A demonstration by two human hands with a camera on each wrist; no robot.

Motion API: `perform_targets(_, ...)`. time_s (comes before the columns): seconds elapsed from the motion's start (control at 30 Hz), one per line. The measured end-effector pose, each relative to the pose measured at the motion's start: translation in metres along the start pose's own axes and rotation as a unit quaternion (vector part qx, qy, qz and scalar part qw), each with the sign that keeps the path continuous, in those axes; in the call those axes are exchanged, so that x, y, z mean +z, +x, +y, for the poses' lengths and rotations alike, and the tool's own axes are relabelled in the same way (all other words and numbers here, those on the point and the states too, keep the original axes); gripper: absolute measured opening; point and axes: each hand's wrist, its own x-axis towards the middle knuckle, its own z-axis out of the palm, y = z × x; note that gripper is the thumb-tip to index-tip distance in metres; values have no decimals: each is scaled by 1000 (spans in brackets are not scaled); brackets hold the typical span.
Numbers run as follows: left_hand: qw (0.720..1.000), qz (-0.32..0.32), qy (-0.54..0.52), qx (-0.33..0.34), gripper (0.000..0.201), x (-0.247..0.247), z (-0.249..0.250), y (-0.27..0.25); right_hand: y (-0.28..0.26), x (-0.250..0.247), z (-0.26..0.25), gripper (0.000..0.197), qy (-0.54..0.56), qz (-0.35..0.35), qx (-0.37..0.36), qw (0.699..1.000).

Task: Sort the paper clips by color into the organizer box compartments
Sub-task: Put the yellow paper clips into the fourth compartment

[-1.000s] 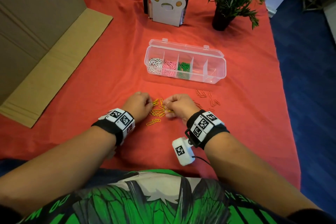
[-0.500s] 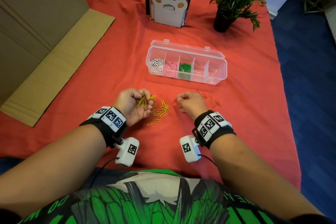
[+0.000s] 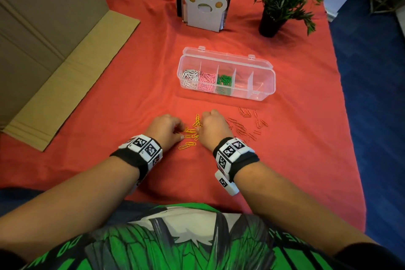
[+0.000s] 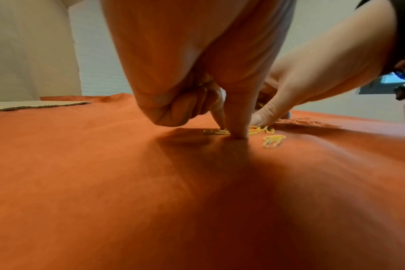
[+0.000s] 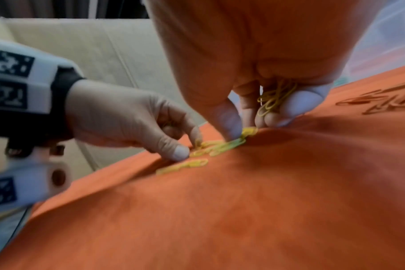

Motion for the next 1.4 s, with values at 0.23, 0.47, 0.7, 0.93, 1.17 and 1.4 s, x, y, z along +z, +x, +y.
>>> perform_targets(0.23,1000,-23,0,-8,11,9,-5,2,6,-15,13,7,140,-40,53,988)
perform_targets(0.47,986,4,-157,-52,8,-1,3,10,2,-26,19,22,577,-119,198,783)
perform_targets(0.7,895,-51,-396,-199,31,-6,17,19,11,-21,10,5,269,-89,147,948)
perform_targets(0.93,999,-2,15,-39,18,-1,6,7,16,-6,-9,40,-29,-9,-9,999)
perform_targets(1.17,999,-34,25,-16,15,7,-4,8,23,-6,-9,26,-18,-62,-16,998)
perform_targets(1.4,998,-18,61,12,18,6,-8,11,14,-28,14,28,411,-88,128,898)
